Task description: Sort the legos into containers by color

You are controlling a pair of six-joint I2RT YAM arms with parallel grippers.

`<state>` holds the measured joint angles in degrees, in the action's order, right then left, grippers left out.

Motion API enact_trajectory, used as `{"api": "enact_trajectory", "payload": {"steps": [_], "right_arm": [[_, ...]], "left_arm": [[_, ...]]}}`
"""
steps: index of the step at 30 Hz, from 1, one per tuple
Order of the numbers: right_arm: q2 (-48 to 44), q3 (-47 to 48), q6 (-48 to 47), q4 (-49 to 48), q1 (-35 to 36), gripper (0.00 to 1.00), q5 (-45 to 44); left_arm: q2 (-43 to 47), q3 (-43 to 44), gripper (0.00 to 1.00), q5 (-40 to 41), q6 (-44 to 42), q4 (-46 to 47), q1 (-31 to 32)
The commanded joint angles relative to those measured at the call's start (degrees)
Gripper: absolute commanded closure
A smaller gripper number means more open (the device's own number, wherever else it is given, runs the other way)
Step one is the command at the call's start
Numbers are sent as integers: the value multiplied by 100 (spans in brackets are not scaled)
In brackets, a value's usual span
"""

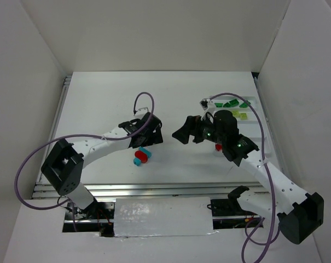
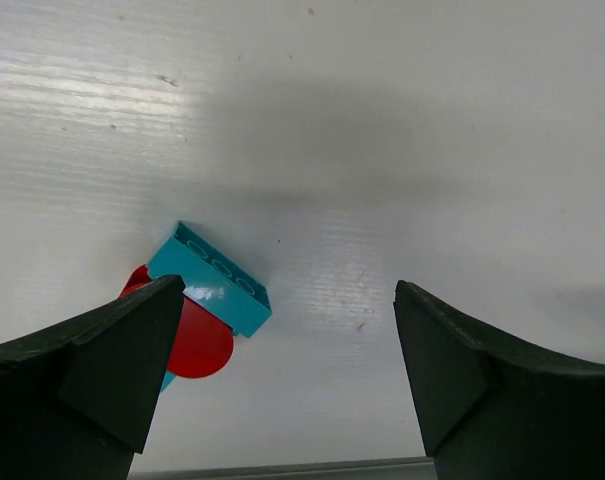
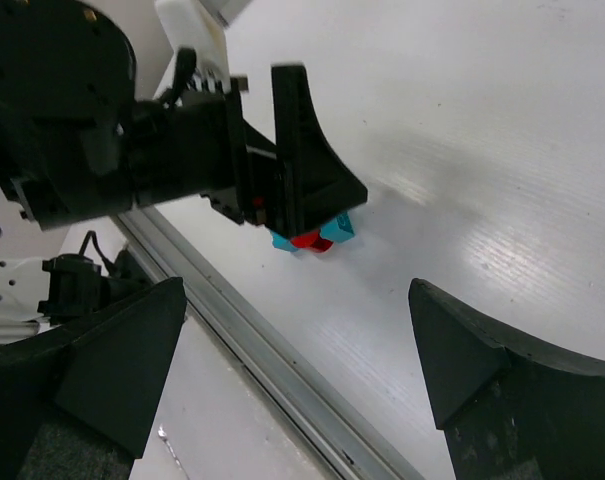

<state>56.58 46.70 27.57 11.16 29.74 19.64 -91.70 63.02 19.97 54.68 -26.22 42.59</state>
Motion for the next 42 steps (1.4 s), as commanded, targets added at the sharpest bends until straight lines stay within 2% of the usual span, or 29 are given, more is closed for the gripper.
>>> {"api": "enact_trajectory", "payload": {"steps": [1,2,5,9,11,15,18,19,20,21,23,24,27,31,34,35,37,38,40,42], "right_arm": [[-287,-204,-76,-201,-3,0,-40],[-305,-248,-85,-306,6,0,39],[-253,-486,-103,-570,23,0,329],[221,-618,-112,-703,102,4,366],[748,-513,-94,-650,320,9,182],[1862,-40,-146,-571,892,20,-205],[2330,234,-34,-606,1244,19,-267],[2584,417,133,-571,1341,14,-450],[2682,506,378,-406,1446,1,-774],[2753,585,1137,-282,1700,0,-1830],[2771,560,1854,-150,2008,0,-2777],[2719,481,2605,-88,2306,0,-3486],[2552,192,3470,-306,2580,0,-3766],[2551,-248,4044,-1394,2607,0,-3081],[2657,-372,4659,-1528,2739,0,-3158],[2639,-415,4878,-1572,2757,0,-3211],[2412,-740,5012,-1861,2818,0,-3404],[2315,-950,5082,-1932,2818,0,-3466],[1981,-1031,5074,-1820,2818,0,-3589],[1657,-1057,4969,-1662,2818,0,-3756]], "left_arm": [[-14,753,0,647,403,-997,-84],[-14,842,0,919,464,-1165,-119],[169,870,1,1079,781,-1561,-391],[591,510,0,677,1080,-1764,-1146],[907,281,0,623,879,-1694,-1454],[1268,272,0,755,335,-1913,-1482],[1532,70,0,535,-87,-1835,-1481],[1733,-165,0,491,-184,-1773,-1481],[1848,-324,1,386,-237,-1686,-1490],[1962,-465,0,368,-203,-1537,-1499],[2235,-878,1,193,-220,-1352,-1525],[2305,-1001,0,87,-290,-1090,-1543],[2368,-1327,2,-203,-378,-824,-1560],[2052,-1530,6,-660,-484,-341,-1552],[1762,-1626,12,-968,-572,-8,-1552],[1683,-1644,21,-1029,-650,81,-1552],[1393,-1662,29,-1249,-730,213,-1552],[1305,-1671,38,-1293,-782,266,-1543],[1094,-1723,44,-1364,-783,328,-1526],[944,-1802,54,-1477,-818,450,-1525]]}}
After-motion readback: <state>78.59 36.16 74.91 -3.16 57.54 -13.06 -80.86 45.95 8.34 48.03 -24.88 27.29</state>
